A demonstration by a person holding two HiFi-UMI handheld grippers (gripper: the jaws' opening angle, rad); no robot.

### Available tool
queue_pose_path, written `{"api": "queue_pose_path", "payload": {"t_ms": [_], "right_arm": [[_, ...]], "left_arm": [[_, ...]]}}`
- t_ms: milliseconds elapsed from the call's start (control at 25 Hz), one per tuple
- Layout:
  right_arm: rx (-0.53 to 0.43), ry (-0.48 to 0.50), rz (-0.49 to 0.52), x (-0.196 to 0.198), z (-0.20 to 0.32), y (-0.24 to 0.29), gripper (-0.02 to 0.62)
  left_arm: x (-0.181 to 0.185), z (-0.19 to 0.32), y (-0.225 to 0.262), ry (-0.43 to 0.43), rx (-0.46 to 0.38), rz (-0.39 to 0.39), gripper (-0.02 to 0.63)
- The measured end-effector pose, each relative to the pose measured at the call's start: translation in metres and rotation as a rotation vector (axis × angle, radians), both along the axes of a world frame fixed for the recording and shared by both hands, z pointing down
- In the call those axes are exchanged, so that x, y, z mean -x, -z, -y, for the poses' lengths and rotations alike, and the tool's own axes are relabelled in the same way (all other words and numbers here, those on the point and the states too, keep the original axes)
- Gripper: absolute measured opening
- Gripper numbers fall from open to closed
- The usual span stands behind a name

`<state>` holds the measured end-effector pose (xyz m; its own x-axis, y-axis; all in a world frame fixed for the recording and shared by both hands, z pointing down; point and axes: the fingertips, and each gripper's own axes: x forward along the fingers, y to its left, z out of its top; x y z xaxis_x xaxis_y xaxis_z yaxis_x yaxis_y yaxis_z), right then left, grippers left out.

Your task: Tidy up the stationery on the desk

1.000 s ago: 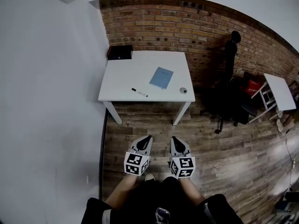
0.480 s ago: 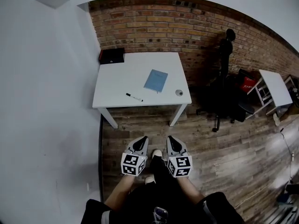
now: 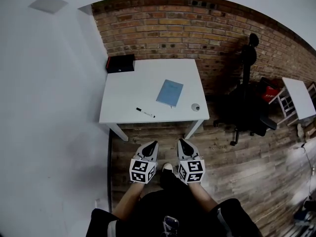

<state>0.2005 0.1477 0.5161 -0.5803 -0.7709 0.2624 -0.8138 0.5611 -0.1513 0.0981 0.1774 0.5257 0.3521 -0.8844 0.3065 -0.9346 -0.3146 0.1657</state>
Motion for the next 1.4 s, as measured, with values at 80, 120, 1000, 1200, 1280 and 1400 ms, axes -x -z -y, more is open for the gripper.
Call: {"api": "queue_pose_path", "payload": {"t_ms": [80,120,1000,1200,1280,1400], "right_arm": [[0.003,0.007,0.002,0.006,0.023,0.002,0.023],[0.004,0.010,0.004,0.008,0.035,0.002,0.023],[0.074,0.033,0.034,0.024,0.197,-0.012,0.023],[0.097,0.014,0.019,0.026,0.213,-0.025,0.023],[0.104,-0.005,0.016,0.026,0.224,-0.027,0.023],[0.111,-0.031,0.015,0.028,0.240,-0.030,0.023]], "left_arm": [[0.007,0.021,0.002,0.015,0.001,0.003,0.015],[0.011,0.032,0.003,0.022,0.002,0.004,0.015],[0.046,0.180,0.001,0.110,0.047,0.025,0.017],[0.050,0.206,-0.007,0.083,0.057,0.021,0.015],[0.051,0.220,-0.008,0.064,0.060,0.022,0.017],[0.056,0.242,-0.014,0.034,0.066,0.023,0.017]]}}
